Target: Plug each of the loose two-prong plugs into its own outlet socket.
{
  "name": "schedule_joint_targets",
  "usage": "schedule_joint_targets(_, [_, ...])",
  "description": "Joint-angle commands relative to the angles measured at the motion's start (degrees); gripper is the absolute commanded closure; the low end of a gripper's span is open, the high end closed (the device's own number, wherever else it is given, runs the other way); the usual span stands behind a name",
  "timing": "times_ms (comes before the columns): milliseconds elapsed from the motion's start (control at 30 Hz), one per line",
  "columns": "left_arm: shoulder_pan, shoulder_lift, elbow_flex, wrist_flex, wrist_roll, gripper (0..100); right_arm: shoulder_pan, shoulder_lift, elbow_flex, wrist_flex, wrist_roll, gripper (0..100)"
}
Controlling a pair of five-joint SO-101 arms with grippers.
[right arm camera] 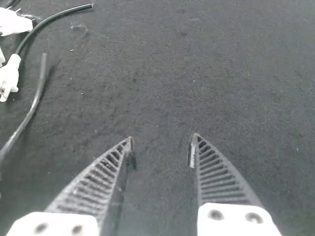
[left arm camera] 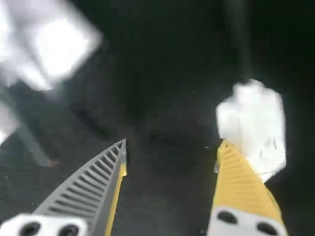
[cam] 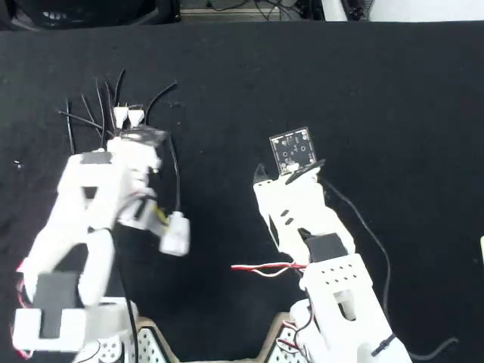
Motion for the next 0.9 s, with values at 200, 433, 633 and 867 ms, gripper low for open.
schedule_joint_targets(200, [22.6,-7.6,3.2,-8.6,8.3,71,1.8,0.5,-0.2,-1.6,-0.8,82.8])
schedule_joint_targets(433, [15.6,-7.6,-1.5,-8.5,10.5,71,5.0,0.3,-0.4,-1.8,-5.6,82.8])
schedule_joint_targets(633, [15.7,-6.9,2.0,-3.8,0.5,71,6.9,0.2,-0.7,-1.8,-6.4,82.8])
schedule_joint_targets(867, [19.7,-6.9,9.5,-18.6,7.6,71,19.7,0.2,-3.6,-1.7,-17.7,82.8])
